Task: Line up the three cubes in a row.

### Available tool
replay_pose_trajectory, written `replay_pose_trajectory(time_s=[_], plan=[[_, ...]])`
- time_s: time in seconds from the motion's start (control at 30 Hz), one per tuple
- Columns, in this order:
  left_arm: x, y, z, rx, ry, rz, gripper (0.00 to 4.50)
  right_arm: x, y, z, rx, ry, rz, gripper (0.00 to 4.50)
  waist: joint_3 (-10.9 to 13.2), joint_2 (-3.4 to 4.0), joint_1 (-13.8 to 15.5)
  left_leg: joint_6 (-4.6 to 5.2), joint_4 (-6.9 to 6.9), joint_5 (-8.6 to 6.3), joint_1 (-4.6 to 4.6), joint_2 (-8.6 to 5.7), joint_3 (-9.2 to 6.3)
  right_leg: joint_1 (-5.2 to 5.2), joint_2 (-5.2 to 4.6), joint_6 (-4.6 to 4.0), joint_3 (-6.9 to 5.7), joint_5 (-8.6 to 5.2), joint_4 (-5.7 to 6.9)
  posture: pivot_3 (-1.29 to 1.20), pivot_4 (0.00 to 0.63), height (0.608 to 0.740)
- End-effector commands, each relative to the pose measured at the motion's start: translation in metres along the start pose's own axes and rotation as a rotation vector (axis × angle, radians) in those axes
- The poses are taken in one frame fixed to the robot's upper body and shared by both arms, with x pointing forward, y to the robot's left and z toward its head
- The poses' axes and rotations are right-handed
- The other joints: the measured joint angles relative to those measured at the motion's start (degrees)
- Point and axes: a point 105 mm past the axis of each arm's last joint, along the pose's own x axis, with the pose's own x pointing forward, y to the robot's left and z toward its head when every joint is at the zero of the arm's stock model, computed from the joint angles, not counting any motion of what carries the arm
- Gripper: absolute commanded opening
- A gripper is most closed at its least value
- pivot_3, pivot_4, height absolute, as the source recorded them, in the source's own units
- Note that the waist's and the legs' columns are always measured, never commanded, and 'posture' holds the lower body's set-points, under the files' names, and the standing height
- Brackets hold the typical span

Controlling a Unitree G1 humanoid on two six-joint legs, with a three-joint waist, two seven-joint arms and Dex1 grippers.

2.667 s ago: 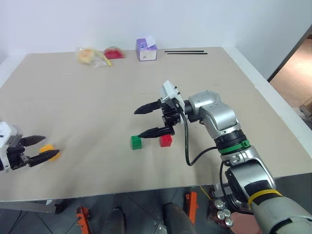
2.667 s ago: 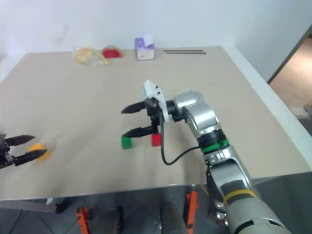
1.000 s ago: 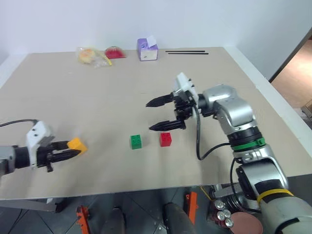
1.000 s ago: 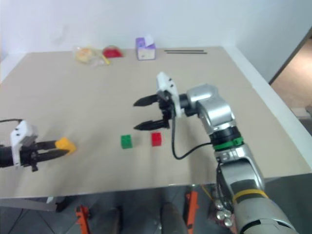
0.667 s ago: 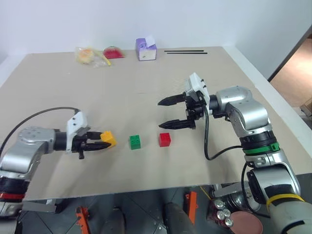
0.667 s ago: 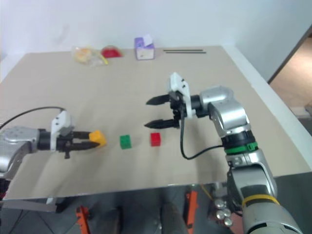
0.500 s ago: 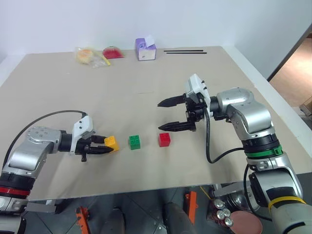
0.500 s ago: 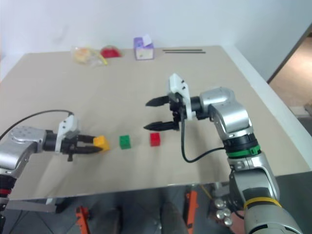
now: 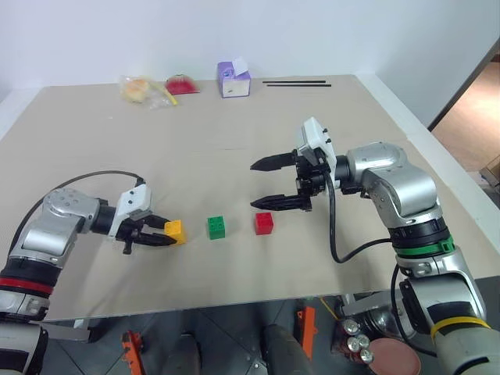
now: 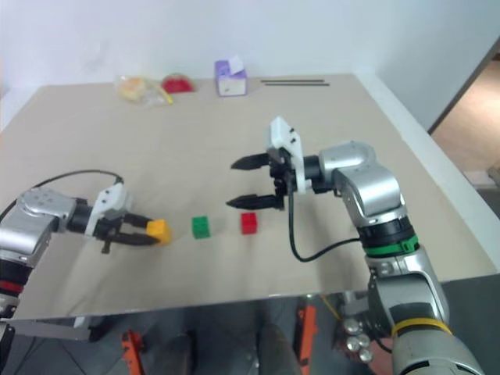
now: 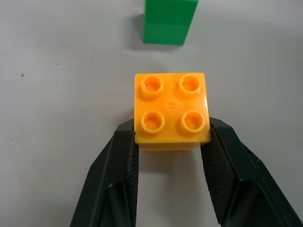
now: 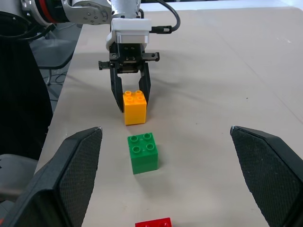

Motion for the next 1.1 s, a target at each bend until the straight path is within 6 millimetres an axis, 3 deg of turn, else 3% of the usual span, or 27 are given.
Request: replay_pose_trajectory(time_s=[0.03, 0.2, 0.27, 0.47, 0.5, 0.63, 0.9, 1.0, 1.1], plan=[[-0.008, 0.005, 0.003, 0.025, 0.022, 0.015, 1.31, -0.005, 0.0, 0.015, -0.054, -0.034, -0.017, 4.5, 0.0, 0.0, -0.02, 0.0, 0.0, 0.0, 0.0, 0.0, 0.0, 0.0, 0.0, 0.0, 0.0, 0.0, 0.0, 0.0, 0.15, 0.74], [-0.01, 0.004, 0.002, 0.027, 0.039, 0.004, 1.31, -0.005, 0.0, 0.014, -0.052, -0.037, -0.015, 4.5, 0.0, 0.0, -0.02, 0.0, 0.0, 0.0, 0.0, 0.0, 0.0, 0.0, 0.0, 0.0, 0.0, 0.01, 0.0, 0.0, 0.15, 0.74], [-0.012, 0.003, 0.001, 0.026, 0.043, 0.005, 2.34, -0.005, 0.001, 0.014, -0.051, -0.037, -0.013, 4.5, 0.0, 0.0, -0.03, 0.0, 0.0, 0.0, 0.0, 0.0, 0.0, 0.0, 0.0, 0.0, 0.0, 0.01, 0.0, 0.0, 0.15, 0.74], [-0.014, 0.002, 0.004, 0.031, 0.041, 0.005, 4.35, -0.004, 0.0, 0.014, -0.051, -0.04, -0.011, 4.5, 0.0, 0.0, -0.02, 0.0, 0.0, 0.0, -0.02, 0.0, 0.0, 0.0, 0.0, 0.01, 0.0, 0.0, 0.0, 0.0, 0.15, 0.74], [-0.015, 0.002, 0.005, 0.032, 0.04, 0.006, 4.47, -0.004, 0.0, 0.014, -0.051, -0.041, -0.01, 4.5, 0.0, 0.0, -0.02, 0.0, 0.0, 0.0, -0.02, 0.0, -0.01, 0.0, 0.0, 0.01, 0.0, 0.0, 0.0, 0.0, 0.15, 0.74], [-0.021, 0.003, 0.012, 0.036, 0.019, 0.025, 4.47, -0.004, 0.0, 0.014, -0.05, -0.043, -0.008, 4.5, 0.0, 0.0, -0.02, 0.0, 0.0, 0.0, -0.02, 0.0, -0.01, -0.01, 0.0, 0.01, 0.0, 0.01, 0.0, 0.0, 0.15, 0.74], [-0.044, 0.012, 0.057, -0.058, -0.246, 0.162, 4.47, -0.011, -0.002, 0.015, -0.006, -0.087, -0.038, 4.5, 0.0, 0.0, -0.02, 0.0, 0.0, 0.0, -0.05, 0.0, -0.02, -0.01, 0.0, 0.02, -0.01, 0.0, 0.0, 0.0, 0.15, 0.74], [-0.06, 0.04, 0.077, -0.138, -0.538, 0.537, 4.47, -0.024, -0.024, 0.013, 0.046, -0.202, -0.29, 4.5, -0.01, -0.01, 0.32, 0.0, 0.03, 0.0, -0.04, 0.0, -0.04, 0.04, -0.01, 0.06, -0.02, -0.01, 0.0, 0.0, 0.15, 0.74], [-0.071, 0.053, 0.07, -0.244, -0.658, 0.869, 4.47, -0.038, -0.055, 0.001, 0.102, -0.272, -0.622, 4.5, -0.01, -0.01, 0.53, 0.01, 0.12, 0.01, -0.02, 0.0, -0.04, 0.11, -0.01, 0.12, -0.02, 0.07, 0.01, 0.0, 0.15, 0.74]])
